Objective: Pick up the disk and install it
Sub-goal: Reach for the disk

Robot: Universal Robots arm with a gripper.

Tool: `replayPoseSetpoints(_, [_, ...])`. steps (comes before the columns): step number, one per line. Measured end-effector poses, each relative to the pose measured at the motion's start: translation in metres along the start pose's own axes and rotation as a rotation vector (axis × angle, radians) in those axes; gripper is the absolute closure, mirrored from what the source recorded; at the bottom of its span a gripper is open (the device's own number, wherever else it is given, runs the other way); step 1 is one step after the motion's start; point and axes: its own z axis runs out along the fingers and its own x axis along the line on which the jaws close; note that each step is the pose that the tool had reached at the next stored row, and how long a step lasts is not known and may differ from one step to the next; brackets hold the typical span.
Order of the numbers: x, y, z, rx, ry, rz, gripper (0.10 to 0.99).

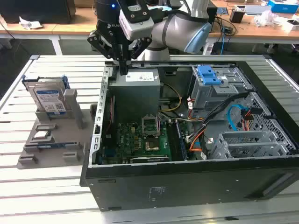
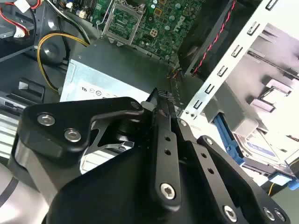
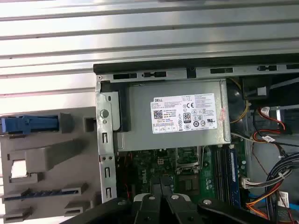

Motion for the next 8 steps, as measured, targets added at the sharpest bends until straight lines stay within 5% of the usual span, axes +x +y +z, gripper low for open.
replayPoseSetpoints(8, [0.0245,-0.0018,-0.0006,0.000,-0.0001,0.000,0.980])
